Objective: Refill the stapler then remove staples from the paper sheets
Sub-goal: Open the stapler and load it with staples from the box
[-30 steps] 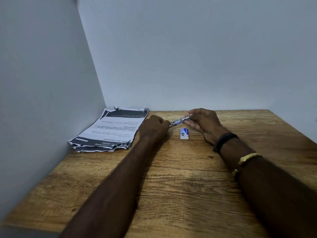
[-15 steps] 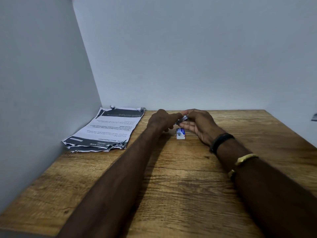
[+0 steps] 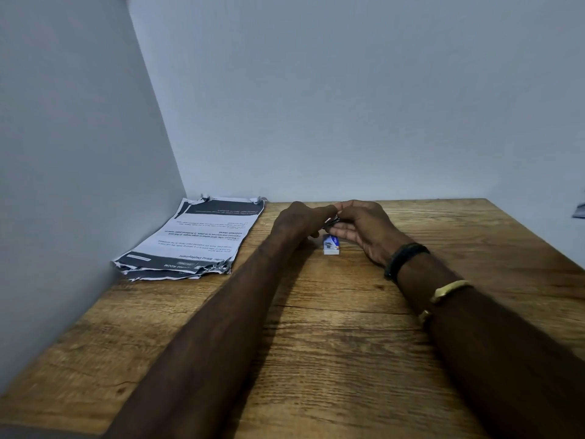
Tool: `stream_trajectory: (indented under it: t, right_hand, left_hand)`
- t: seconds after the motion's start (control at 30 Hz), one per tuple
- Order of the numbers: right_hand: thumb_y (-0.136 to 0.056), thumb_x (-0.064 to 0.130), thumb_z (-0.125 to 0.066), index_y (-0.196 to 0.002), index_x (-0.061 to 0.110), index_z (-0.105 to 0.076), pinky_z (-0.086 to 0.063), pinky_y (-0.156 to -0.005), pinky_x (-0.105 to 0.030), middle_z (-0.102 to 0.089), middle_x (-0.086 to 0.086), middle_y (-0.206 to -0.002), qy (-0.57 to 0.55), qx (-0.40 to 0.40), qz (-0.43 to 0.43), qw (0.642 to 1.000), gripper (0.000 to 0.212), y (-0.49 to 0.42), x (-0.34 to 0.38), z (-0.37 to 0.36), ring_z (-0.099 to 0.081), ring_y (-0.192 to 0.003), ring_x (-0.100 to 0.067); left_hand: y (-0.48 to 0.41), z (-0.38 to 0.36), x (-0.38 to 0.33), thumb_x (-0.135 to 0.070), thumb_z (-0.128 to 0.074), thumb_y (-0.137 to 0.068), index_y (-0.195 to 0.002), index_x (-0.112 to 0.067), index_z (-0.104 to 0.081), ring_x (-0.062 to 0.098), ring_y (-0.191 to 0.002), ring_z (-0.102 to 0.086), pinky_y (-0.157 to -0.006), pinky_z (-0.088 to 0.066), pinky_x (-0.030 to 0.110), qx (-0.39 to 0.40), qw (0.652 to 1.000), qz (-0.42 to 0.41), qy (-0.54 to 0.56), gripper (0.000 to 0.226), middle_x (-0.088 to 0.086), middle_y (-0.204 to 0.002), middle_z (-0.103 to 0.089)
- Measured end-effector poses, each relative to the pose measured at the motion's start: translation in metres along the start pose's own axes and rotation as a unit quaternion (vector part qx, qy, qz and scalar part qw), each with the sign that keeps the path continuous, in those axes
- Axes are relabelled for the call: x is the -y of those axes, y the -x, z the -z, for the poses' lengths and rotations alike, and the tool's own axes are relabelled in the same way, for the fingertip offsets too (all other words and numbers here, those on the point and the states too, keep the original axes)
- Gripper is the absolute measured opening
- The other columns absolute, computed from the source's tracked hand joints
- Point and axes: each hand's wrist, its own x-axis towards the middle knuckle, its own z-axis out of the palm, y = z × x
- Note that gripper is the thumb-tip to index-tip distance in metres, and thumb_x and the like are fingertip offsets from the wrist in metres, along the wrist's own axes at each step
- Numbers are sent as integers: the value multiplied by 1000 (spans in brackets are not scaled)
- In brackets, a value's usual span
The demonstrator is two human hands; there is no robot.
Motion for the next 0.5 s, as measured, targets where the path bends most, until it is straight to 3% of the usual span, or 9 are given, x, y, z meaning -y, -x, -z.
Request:
stream_trajectory:
  t: [0.17, 0.37, 0.5]
  right_hand:
    - [-96, -6, -55, -109, -8, -68, -64, -70, -33, -75, -24, -100, 20, -11, 2, 1000, 18, 1, 0, -1, -78, -90, -31]
    - [-95, -6, -57, -96, -3, -71, -64, -67, -32, -76, -23, -95, 34, -22, 4, 999, 14, 2, 1, -2, -79, -84, -30]
    - [-95, -5, -59, -91, 0, -71, -63, -64, -30, -76, -22, -93, 35, -29, 6, 999, 14, 2, 1, -2, -79, -79, -28]
  left_hand:
    - [3, 1, -3, -70, -65, -65, -80, -14, -70, 22, -77, -75, -86, -62, 42, -1, 1000, 14, 6, 57, 3, -72, -76]
    - [8, 3, -4, -60, -64, -65, -72, -15, -71, 21, -71, -75, -85, -63, 41, -10, 1000, 16, -4, 45, -2, -58, -73]
    - [13, 5, -7, -50, -58, -65, -78, -11, -73, 26, -76, -77, -87, -63, 45, 0, 1000, 10, 11, 43, 4, -70, -78]
